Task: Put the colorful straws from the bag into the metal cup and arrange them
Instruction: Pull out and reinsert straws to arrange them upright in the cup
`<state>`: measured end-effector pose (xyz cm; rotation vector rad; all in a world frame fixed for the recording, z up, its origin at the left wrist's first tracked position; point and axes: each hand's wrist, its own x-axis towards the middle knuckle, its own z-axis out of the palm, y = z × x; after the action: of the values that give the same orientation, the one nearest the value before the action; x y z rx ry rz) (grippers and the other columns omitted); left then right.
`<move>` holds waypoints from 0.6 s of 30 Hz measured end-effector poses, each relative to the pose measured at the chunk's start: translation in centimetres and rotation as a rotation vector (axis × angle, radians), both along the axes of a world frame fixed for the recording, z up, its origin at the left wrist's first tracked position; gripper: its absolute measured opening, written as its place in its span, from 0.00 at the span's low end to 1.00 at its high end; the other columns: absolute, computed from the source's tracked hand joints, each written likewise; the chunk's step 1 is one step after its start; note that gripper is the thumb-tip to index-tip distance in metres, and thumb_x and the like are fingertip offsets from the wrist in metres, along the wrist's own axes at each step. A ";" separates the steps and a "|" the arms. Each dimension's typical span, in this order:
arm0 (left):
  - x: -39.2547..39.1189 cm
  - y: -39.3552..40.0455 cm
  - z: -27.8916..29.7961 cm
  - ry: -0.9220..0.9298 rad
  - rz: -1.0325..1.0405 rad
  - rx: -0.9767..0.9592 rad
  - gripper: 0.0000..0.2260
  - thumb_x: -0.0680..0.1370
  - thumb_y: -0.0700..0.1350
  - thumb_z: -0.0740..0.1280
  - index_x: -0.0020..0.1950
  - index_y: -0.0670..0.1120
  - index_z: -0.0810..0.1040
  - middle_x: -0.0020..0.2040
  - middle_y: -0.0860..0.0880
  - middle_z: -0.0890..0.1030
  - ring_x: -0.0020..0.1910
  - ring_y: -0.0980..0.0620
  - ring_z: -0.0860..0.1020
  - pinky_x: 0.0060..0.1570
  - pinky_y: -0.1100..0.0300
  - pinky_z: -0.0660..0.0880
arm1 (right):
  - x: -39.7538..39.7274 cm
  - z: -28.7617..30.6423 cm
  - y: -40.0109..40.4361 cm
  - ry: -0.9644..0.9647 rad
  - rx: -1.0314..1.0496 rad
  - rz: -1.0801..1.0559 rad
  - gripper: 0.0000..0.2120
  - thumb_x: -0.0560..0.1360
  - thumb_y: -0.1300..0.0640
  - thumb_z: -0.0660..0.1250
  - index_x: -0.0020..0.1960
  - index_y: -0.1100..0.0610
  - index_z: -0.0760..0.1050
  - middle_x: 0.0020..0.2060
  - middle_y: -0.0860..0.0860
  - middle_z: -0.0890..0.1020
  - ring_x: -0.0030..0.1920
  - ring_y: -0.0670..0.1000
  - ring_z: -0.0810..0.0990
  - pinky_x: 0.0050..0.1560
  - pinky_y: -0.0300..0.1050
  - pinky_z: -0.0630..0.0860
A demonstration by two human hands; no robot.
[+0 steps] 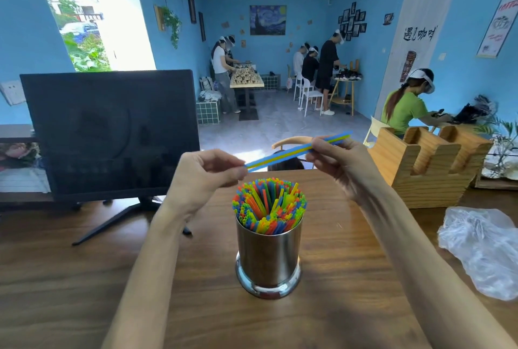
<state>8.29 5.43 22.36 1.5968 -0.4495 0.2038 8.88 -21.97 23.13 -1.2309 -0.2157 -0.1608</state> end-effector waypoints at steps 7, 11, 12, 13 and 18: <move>-0.4 -2.4 -3.0 0.015 -0.054 0.329 0.09 0.67 0.41 0.83 0.38 0.51 0.85 0.40 0.50 0.87 0.42 0.52 0.86 0.46 0.59 0.82 | -0.1 1.4 2.9 -0.259 -0.193 -0.132 0.05 0.74 0.58 0.75 0.49 0.55 0.85 0.39 0.51 0.88 0.41 0.46 0.85 0.41 0.36 0.78; -0.6 -2.4 -3.0 -0.026 -0.111 0.487 0.09 0.70 0.42 0.82 0.38 0.54 0.85 0.39 0.55 0.85 0.41 0.59 0.83 0.45 0.63 0.80 | -0.3 1.3 4.1 -0.408 -0.484 -0.225 0.26 0.76 0.61 0.76 0.70 0.47 0.73 0.35 0.51 0.84 0.37 0.51 0.88 0.37 0.47 0.84; -0.7 -2.1 -2.9 -0.022 -0.124 0.495 0.08 0.70 0.42 0.81 0.39 0.55 0.86 0.39 0.55 0.86 0.42 0.59 0.84 0.46 0.63 0.80 | -0.4 1.3 4.1 -0.436 -0.523 -0.227 0.31 0.76 0.60 0.76 0.73 0.42 0.68 0.35 0.52 0.83 0.36 0.52 0.87 0.37 0.48 0.84; -0.7 -1.7 -2.9 -0.022 -0.127 0.495 0.07 0.72 0.42 0.80 0.41 0.55 0.86 0.40 0.55 0.86 0.43 0.59 0.84 0.47 0.64 0.80 | -0.5 1.2 4.1 -0.456 -0.544 -0.225 0.34 0.77 0.59 0.75 0.75 0.38 0.65 0.35 0.52 0.82 0.36 0.52 0.87 0.37 0.49 0.84; -0.6 -0.2 -2.5 -0.032 0.001 0.392 0.05 0.76 0.44 0.77 0.45 0.55 0.87 0.43 0.54 0.87 0.45 0.56 0.85 0.48 0.63 0.80 | -0.6 1.0 3.6 -0.500 -0.646 -0.299 0.33 0.77 0.58 0.74 0.77 0.41 0.66 0.38 0.50 0.83 0.35 0.51 0.86 0.40 0.54 0.85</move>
<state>7.68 5.26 19.91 1.9793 -0.5375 0.1476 8.27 -18.38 24.11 -1.8511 -0.5459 -0.7035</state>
